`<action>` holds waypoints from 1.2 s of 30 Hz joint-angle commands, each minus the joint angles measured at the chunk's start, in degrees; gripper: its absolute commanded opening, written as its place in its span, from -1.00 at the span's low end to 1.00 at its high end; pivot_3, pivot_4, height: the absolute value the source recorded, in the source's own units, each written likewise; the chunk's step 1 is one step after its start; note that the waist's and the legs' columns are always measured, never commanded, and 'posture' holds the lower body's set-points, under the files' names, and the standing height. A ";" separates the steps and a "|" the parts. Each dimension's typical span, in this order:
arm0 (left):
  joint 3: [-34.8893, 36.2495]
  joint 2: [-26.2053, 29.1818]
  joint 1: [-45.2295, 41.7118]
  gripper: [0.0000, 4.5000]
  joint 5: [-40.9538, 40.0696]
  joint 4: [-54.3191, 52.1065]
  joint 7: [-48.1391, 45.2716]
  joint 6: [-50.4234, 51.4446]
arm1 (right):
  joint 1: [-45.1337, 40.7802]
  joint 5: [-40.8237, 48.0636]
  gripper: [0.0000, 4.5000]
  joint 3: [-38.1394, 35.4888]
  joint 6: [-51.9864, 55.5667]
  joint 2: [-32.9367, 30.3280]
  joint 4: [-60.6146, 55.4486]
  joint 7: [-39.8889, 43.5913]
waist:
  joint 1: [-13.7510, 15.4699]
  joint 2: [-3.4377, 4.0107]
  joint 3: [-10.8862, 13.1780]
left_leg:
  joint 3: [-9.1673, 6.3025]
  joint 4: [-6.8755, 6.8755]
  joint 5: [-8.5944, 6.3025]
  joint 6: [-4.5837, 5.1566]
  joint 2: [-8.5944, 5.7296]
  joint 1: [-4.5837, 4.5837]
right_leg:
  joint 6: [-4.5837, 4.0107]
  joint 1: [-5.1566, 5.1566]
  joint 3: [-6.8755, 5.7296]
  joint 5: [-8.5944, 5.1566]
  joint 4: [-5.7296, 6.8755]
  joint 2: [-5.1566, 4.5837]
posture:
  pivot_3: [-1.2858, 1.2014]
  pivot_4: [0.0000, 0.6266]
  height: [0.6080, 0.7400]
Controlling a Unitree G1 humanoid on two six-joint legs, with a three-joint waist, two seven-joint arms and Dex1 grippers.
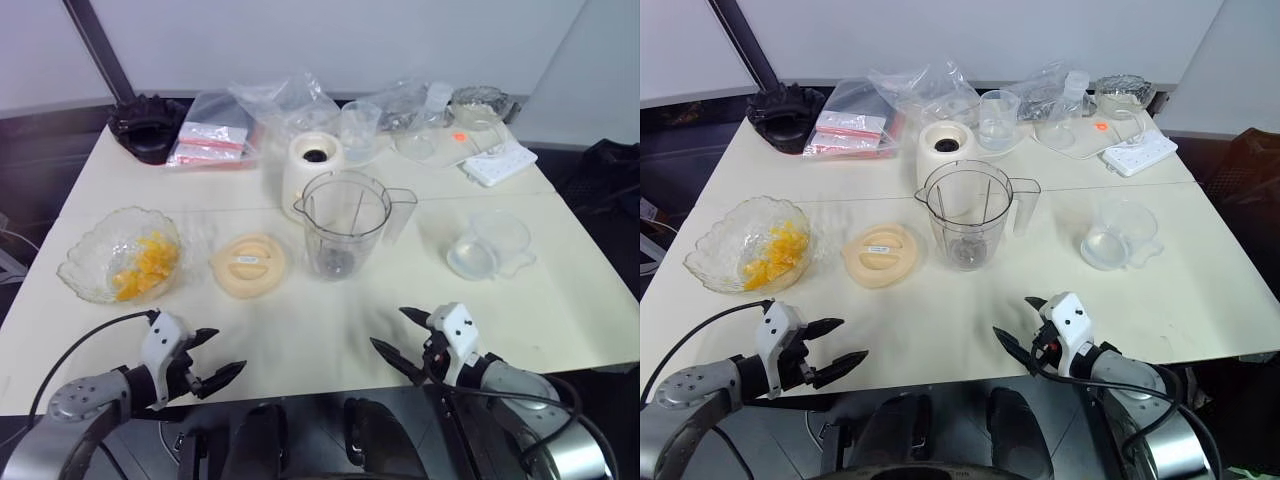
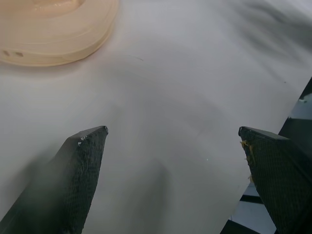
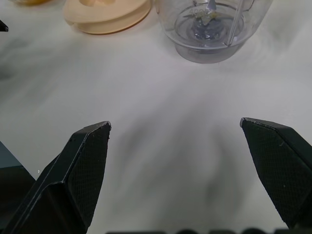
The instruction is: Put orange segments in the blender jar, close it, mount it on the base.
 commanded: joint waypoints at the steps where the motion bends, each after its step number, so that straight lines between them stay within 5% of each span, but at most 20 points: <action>1: 0.25 0.02 0.39 1.00 -1.30 -2.23 -0.26 0.87 | -0.33 0.45 0.98 -0.88 -1.16 -0.51 -1.51 0.34 | 0.00 0.00 0.00 | 0.00 0.00 0.00 0.00 0.00 0.00 | 0.00 0.00 0.00 0.00 0.00 0.00 | 0.03 -0.52 1.00; 29: -0.50 -0.57 -1.20 1.00 -1.09 -2.57 0.42 1.14 | -1.46 0.37 0.98 -0.72 -1.63 -0.54 -0.87 0.62 | 0.05 -0.08 -0.05 | 0.01 0.06 0.00 0.01 -0.01 0.04 | 0.00 0.08 0.00 0.00 0.01 0.02 | 0.03 -0.52 1.00; 36: 7.85 5.58 -10.28 1.00 -7.87 -0.07 1.00 12.12 | -1.78 9.32 0.98 -1.48 3.95 -5.49 -8.49 7.51 | 0.23 -0.10 -0.05 | -0.04 0.09 0.01 0.01 0.00 0.04 | 0.00 0.10 -0.04 0.00 0.08 0.05 | 0.03 -0.52 1.00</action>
